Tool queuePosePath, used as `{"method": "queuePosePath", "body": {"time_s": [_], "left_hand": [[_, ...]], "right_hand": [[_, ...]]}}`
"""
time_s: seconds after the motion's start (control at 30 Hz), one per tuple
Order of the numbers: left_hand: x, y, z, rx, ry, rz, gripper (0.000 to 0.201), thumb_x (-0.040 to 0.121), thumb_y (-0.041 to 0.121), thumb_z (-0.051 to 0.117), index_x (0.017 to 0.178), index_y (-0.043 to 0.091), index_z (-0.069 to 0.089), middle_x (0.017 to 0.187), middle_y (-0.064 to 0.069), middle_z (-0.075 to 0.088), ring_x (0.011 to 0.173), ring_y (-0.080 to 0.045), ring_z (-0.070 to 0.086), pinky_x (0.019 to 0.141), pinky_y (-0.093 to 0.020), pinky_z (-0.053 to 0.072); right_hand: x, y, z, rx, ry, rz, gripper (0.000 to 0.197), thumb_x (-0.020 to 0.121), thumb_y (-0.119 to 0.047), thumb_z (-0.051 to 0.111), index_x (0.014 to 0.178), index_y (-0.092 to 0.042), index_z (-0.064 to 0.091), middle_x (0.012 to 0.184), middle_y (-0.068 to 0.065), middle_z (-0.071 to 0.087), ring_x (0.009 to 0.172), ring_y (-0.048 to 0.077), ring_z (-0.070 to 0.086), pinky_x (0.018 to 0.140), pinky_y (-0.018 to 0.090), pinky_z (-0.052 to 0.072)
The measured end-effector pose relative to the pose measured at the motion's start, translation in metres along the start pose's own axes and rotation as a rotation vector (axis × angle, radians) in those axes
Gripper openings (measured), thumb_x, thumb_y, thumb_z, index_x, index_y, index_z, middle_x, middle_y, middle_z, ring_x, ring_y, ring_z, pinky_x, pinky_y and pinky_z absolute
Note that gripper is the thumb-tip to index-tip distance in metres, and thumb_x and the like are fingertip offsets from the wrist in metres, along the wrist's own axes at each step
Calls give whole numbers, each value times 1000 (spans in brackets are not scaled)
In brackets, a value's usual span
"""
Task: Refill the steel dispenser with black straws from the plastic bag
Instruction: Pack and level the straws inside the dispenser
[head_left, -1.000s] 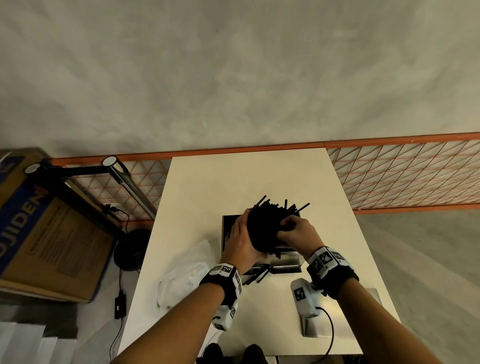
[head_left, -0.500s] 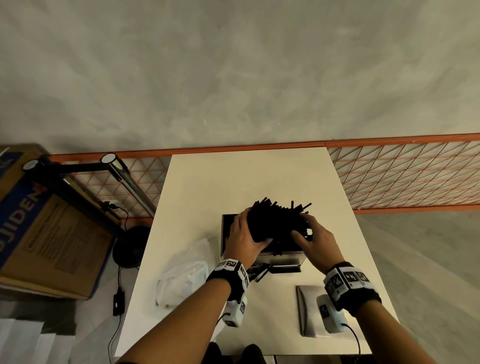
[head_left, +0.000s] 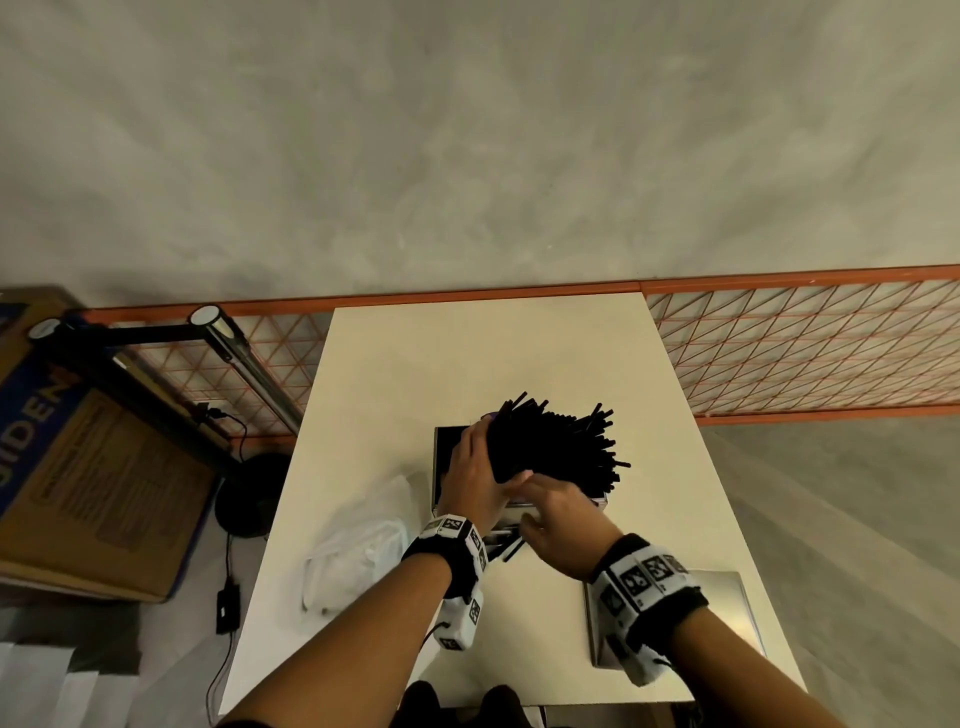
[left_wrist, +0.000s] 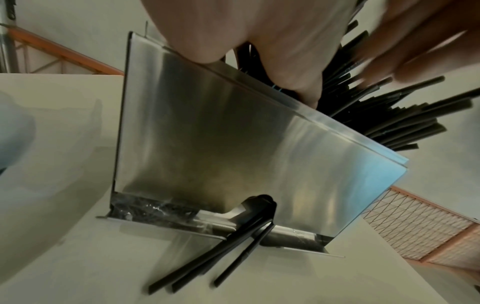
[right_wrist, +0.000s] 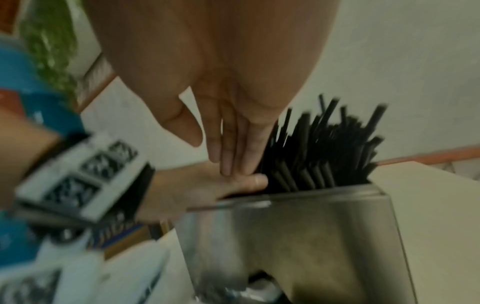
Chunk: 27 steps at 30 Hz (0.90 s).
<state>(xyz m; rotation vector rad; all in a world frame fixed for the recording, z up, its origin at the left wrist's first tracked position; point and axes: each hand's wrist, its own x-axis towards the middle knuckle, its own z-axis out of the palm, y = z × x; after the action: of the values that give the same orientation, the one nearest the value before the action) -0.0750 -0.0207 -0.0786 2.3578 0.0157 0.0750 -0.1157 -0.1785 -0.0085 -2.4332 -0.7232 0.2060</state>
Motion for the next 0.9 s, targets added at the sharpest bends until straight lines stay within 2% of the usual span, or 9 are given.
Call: {"method": "queuePosePath", "body": {"time_s": [0.07,0.17,0.2,0.3,0.4,0.47,0.57,0.73,0.9], "left_hand": [[0,-1,0,-5,-12,1,97,78,70,66,154,21,30,152,0,38,136,-24,46,101,-45,51],[0,-3,0,3,-16,17,89,77,37,75,153,23,31,151,2,38,137,-25,45,104,-45,50],[1,-4,0,11,-19,15,90,77,36,77,153,24,31,152,2,38,136,-24,45,103,-45,50],[3,-5,1,26,-40,6,93,81,52,78,154,24,30,155,2,36,137,-23,44,105,-42,50],[4,-6,1,40,-52,12,94,81,46,82,155,23,29,155,3,34,139,-23,44,108,-38,47],[4,-7,1,53,-61,18,95,80,44,83,155,23,29,155,3,34,139,-23,43,108,-38,47],[3,-9,1,71,-76,23,97,79,42,84,156,24,28,155,3,34,138,-24,44,108,-40,47],[3,-10,-1,61,-85,35,96,80,40,83,156,24,28,156,2,35,137,-26,45,108,-41,47],[2,-10,-2,48,-87,47,94,81,36,83,156,25,28,156,5,35,138,-22,43,111,-41,44]], "right_hand": [[9,4,11,-72,-127,95,44,82,-11,50,125,-11,58,127,8,58,109,26,60,92,33,49],[21,9,10,-134,-151,134,39,86,-16,53,124,-13,57,126,7,58,109,29,61,92,34,50],[24,11,6,-173,-189,156,38,87,-19,54,125,-12,57,125,7,59,108,30,62,90,34,51],[31,23,-1,-379,-399,222,45,89,-33,56,128,-10,57,119,12,64,104,32,64,88,36,54],[34,37,-3,-552,-529,173,49,87,-48,56,119,-11,65,108,11,71,98,30,67,85,37,56],[37,40,-5,-601,-588,155,49,85,-51,58,113,-12,68,102,10,72,93,30,68,82,35,56],[44,43,-3,-659,-623,124,49,82,-48,63,113,-11,68,104,11,71,98,31,66,86,35,53],[54,46,-4,-753,-717,101,58,76,-61,62,112,-16,67,104,3,69,101,27,60,92,39,48],[62,41,-2,-738,-797,142,69,76,-67,61,122,-16,62,114,5,67,109,28,58,98,41,44]]}}
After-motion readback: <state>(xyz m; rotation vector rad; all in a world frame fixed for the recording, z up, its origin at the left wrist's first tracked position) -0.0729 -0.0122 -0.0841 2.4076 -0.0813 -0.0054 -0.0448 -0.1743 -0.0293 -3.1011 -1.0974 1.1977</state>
